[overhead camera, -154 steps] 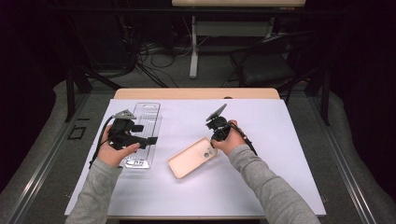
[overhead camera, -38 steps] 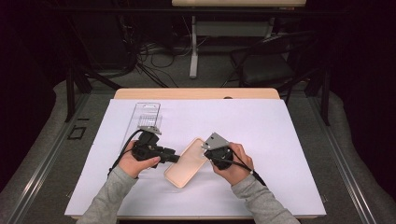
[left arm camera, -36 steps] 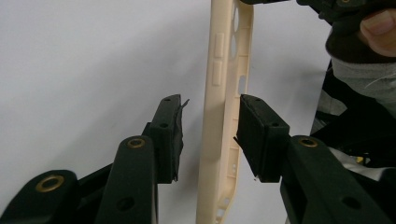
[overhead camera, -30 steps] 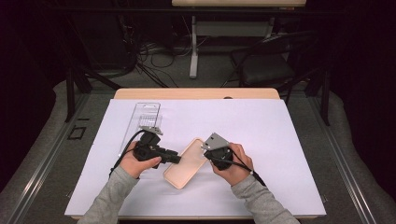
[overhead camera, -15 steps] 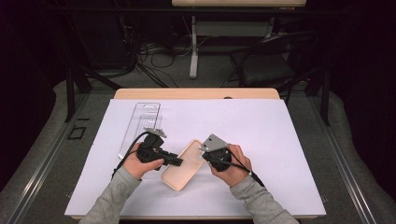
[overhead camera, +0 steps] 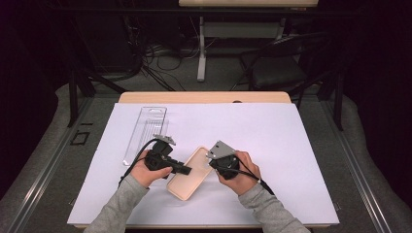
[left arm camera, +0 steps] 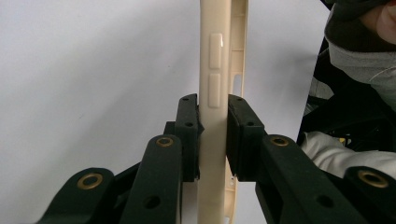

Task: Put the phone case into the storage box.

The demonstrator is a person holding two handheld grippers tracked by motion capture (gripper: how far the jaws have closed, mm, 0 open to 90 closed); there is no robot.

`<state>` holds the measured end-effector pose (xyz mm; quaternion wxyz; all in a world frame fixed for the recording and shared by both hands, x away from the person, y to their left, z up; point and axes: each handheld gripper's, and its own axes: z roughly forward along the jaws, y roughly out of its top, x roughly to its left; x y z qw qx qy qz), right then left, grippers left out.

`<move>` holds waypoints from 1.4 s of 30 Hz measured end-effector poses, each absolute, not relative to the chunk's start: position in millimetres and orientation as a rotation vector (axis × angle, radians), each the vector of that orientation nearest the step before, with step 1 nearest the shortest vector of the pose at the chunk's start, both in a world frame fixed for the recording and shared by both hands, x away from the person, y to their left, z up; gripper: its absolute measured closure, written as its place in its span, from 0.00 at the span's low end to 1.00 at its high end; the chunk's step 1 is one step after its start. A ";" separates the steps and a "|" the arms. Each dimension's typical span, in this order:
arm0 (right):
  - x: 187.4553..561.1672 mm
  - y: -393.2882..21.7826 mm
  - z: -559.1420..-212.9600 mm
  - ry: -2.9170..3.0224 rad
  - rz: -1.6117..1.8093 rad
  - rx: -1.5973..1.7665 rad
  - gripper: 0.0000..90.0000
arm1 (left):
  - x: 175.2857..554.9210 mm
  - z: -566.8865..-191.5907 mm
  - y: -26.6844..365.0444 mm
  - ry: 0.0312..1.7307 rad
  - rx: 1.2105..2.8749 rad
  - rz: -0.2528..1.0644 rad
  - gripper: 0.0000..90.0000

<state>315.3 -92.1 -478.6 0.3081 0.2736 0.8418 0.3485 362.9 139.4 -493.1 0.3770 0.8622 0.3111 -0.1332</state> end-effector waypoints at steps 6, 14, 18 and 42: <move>315.2 -92.0 -478.5 2.229 0.919 0.722 0.98 | 363.4 -493.9 139.5 0.802 2.203 -0.346 0.88; 315.6 -91.9 -478.8 2.231 0.919 0.723 0.98 | 363.6 -493.9 140.0 0.800 2.203 -0.352 0.89; 316.1 -91.5 -479.5 2.236 0.926 0.729 0.98 | 363.6 -494.1 139.8 0.800 2.210 -0.358 0.89; 316.7 -90.9 -479.2 2.249 0.926 0.722 0.96 | 363.6 -493.3 140.8 0.810 2.201 -0.362 0.89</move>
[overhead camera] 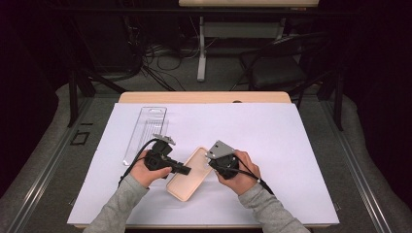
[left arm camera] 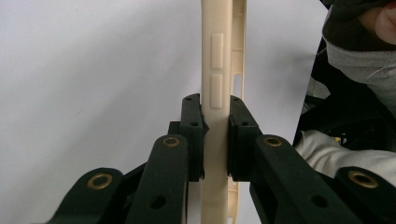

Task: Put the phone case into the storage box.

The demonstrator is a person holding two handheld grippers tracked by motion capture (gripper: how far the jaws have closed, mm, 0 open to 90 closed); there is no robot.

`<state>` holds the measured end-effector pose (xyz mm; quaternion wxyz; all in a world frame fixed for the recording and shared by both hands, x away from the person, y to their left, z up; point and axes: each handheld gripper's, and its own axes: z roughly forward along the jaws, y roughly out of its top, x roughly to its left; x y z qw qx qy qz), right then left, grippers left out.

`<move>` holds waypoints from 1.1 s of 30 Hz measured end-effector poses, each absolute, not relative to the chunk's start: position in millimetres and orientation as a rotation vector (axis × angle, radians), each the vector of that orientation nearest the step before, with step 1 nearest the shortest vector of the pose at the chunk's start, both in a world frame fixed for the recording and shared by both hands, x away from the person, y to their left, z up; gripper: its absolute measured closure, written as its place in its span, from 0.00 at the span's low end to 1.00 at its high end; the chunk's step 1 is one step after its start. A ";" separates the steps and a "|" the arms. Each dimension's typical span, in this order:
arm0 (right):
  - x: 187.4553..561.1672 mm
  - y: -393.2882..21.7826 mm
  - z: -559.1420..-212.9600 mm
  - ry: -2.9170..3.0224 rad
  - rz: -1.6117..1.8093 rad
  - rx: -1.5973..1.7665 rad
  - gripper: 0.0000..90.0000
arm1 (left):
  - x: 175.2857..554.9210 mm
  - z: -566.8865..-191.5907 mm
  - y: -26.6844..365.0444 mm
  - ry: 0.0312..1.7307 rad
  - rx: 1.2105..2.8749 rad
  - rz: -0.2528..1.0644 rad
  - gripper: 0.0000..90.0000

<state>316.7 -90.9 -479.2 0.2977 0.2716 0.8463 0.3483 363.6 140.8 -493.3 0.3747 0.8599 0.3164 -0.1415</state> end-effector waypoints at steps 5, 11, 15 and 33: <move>317.2 -91.3 -477.7 2.252 0.959 0.731 0.89 | 363.8 -493.6 141.0 0.811 2.194 -0.367 0.89; 315.5 -91.1 -474.2 2.248 0.988 0.735 0.78 | 364.9 -493.5 143.2 0.817 2.188 -0.351 0.89; 316.8 -91.8 -472.8 2.249 1.005 0.750 0.68 | 365.8 -492.3 146.0 0.822 2.176 -0.337 0.89; 332.8 -103.5 -459.4 2.235 1.075 0.825 0.46 | 367.5 -486.7 157.0 0.828 2.092 -0.209 0.89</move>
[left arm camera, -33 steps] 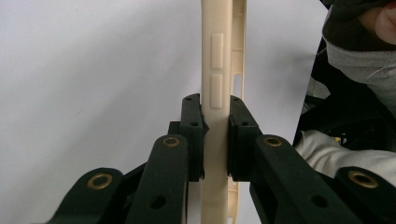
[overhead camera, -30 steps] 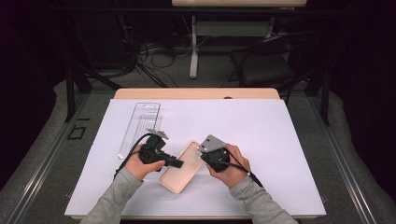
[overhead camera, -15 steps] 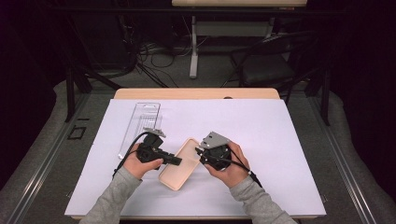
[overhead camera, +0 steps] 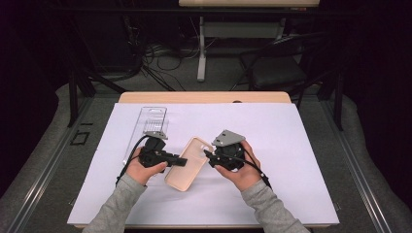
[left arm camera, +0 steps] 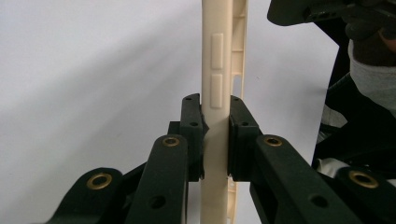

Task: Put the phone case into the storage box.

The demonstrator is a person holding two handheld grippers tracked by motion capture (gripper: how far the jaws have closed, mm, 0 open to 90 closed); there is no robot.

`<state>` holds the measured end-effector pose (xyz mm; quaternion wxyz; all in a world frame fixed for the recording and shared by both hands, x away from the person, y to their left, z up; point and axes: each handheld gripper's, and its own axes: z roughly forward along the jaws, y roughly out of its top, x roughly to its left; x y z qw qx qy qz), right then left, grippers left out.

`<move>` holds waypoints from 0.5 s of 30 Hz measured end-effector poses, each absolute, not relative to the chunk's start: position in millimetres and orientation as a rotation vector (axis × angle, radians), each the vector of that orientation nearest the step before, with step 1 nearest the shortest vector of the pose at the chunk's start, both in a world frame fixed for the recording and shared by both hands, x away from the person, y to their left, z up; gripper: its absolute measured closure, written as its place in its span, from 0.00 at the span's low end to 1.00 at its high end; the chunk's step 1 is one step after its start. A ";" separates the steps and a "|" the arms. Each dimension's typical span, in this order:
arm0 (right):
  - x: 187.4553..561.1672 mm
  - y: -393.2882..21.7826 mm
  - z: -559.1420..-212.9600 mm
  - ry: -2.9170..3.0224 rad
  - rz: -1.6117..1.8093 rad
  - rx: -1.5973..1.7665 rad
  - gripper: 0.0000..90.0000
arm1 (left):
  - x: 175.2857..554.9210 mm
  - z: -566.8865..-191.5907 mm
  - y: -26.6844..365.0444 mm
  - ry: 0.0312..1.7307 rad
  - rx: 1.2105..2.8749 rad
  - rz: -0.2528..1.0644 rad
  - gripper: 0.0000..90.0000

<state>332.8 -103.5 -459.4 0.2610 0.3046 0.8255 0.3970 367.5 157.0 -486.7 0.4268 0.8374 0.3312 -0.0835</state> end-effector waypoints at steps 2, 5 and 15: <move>336.8 -106.4 -457.7 2.247 1.113 0.841 0.48 | 367.3 -486.7 158.0 0.831 2.080 -0.184 0.89; 338.8 -108.3 -455.5 2.224 1.126 0.824 0.49 | 367.1 -486.9 158.4 0.835 2.061 -0.173 0.89; 342.9 -122.8 -452.3 2.192 1.161 0.881 0.47 | 365.0 -486.3 162.7 0.855 1.945 -0.137 0.89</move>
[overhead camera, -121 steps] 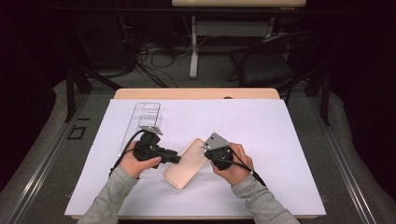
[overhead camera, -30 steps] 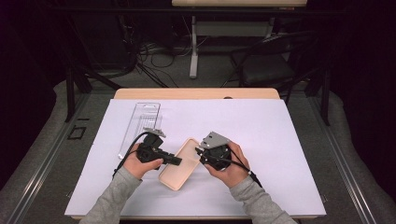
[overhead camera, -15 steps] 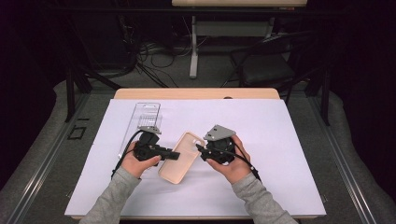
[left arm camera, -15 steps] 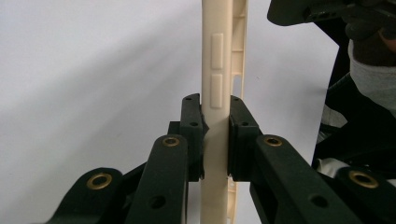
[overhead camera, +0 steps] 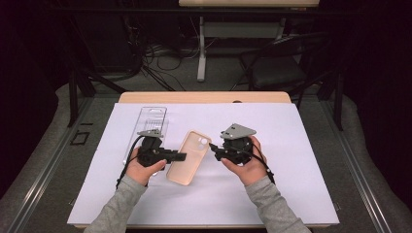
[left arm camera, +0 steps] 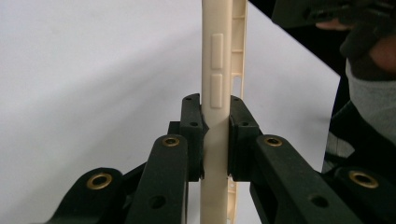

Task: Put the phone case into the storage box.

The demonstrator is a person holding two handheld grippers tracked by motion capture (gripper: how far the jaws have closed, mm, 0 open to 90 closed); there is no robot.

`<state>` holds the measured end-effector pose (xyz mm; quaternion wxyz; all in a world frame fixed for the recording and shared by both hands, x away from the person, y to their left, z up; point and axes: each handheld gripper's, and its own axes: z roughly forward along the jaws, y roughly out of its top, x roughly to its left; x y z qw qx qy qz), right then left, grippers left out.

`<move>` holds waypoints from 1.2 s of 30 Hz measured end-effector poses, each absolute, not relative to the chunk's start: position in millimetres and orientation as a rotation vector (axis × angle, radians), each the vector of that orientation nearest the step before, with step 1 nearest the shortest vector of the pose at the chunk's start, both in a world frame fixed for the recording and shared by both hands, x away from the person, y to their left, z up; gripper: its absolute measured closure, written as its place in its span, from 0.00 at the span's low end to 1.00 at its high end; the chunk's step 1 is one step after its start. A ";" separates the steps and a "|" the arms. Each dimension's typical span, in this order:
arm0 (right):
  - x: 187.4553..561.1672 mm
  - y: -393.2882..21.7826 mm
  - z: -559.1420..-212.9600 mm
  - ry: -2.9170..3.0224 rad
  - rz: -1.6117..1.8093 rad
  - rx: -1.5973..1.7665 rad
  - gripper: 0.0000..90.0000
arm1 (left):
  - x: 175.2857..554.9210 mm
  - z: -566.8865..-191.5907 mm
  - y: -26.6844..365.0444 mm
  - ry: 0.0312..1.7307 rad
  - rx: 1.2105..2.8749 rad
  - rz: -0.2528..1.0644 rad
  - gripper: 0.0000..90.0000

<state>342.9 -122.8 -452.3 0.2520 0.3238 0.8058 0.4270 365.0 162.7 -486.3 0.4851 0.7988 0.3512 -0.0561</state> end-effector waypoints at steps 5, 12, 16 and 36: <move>344.4 -129.7 -455.9 2.215 1.244 0.956 0.47 | 364.4 -487.9 164.0 0.861 1.879 -0.141 0.89; 347.5 -138.7 -462.4 2.226 1.349 1.045 0.42 | 362.6 -488.3 165.0 0.863 1.807 -0.134 0.89; 349.3 -141.0 -466.3 2.228 1.437 1.071 0.40 | 361.5 -488.8 165.8 0.861 1.755 -0.135 0.89; 349.5 -139.0 -477.6 2.305 1.659 1.110 0.47 | 357.7 -489.6 165.5 0.846 1.674 -0.118 0.89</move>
